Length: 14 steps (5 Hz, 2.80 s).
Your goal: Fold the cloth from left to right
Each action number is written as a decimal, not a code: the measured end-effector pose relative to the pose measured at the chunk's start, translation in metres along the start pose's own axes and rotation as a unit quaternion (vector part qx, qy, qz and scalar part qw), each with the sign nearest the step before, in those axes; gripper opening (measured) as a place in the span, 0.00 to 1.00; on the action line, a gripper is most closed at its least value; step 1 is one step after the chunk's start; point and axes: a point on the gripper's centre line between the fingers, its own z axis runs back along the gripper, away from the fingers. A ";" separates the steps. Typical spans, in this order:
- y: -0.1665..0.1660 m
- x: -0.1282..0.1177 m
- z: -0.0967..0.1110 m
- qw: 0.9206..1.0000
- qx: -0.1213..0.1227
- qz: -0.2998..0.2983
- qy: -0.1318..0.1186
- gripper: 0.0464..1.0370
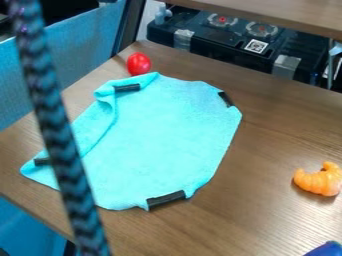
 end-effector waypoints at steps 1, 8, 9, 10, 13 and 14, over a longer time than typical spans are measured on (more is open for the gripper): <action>0.000 0.005 -0.017 1.000 -0.014 0.004 0.011 0.96; -0.085 0.190 -0.095 0.911 0.151 0.352 -0.152 0.96; -0.083 0.198 -0.100 0.901 0.165 0.374 -0.145 0.96; -0.081 0.204 -0.112 0.898 0.169 0.383 -0.135 0.96; -0.079 0.210 -0.127 0.890 0.165 0.411 -0.109 0.96; -0.075 0.211 -0.133 0.889 0.161 0.416 -0.105 0.96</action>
